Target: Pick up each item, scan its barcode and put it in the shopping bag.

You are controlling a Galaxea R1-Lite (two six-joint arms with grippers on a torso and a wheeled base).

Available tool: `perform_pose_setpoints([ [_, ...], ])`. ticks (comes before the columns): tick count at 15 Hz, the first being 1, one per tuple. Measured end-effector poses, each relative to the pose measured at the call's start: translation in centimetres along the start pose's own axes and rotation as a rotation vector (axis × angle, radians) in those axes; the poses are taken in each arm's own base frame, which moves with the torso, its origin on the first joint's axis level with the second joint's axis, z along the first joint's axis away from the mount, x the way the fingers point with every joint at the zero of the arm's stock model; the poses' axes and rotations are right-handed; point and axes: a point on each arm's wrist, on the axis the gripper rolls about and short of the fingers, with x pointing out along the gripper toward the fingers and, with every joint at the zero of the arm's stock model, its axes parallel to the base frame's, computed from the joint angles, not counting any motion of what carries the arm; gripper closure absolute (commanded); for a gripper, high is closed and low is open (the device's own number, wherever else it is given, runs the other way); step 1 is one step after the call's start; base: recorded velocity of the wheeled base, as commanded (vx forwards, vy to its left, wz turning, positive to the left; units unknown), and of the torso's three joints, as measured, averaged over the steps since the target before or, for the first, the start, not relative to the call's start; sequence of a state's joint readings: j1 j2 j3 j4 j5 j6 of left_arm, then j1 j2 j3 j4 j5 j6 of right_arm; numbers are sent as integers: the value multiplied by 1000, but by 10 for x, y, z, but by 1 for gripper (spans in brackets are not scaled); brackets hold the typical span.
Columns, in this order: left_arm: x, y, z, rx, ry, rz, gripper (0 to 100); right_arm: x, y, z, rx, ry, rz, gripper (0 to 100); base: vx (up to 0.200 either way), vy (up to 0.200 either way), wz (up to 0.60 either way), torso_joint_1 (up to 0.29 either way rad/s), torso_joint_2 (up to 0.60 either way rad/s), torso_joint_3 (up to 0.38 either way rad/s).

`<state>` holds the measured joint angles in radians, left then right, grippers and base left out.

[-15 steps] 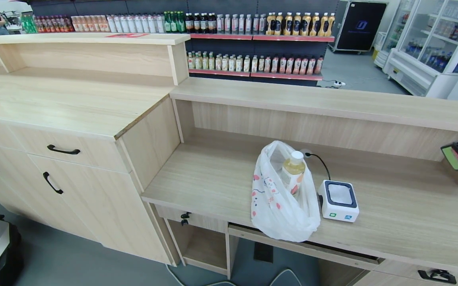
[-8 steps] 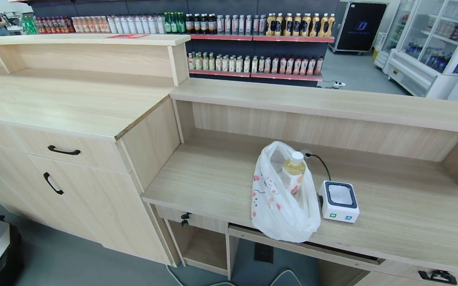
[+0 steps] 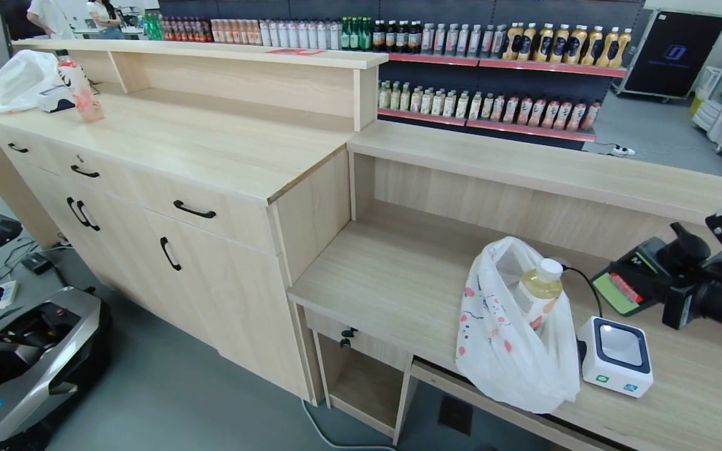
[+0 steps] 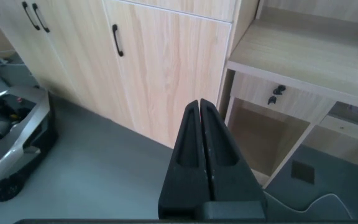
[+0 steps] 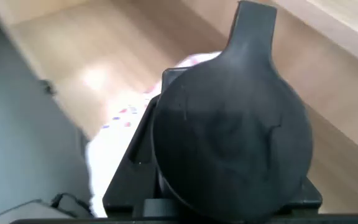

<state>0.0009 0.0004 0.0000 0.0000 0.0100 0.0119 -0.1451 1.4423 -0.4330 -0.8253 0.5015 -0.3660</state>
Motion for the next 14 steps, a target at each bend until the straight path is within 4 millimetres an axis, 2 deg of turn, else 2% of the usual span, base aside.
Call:
perform_pose_setpoints([
  [2,0,0,0,0,0,-1,100,-4,13,-10,-56,27,87,100,0,0,0,0,0,0],
  [4,0,0,0,0,0,-1,100,0,16,-22,-109,81,120,100,0,0,0,0,0,0],
  [11,0,0,0,0,0,0,100,42,1,-78,-99,234,167,100,0,0,0,0,0,0],
  [14,0,0,0,0,0,0,100,56,0,-99,-112,247,257,100,0,0,0,0,0,0],
])
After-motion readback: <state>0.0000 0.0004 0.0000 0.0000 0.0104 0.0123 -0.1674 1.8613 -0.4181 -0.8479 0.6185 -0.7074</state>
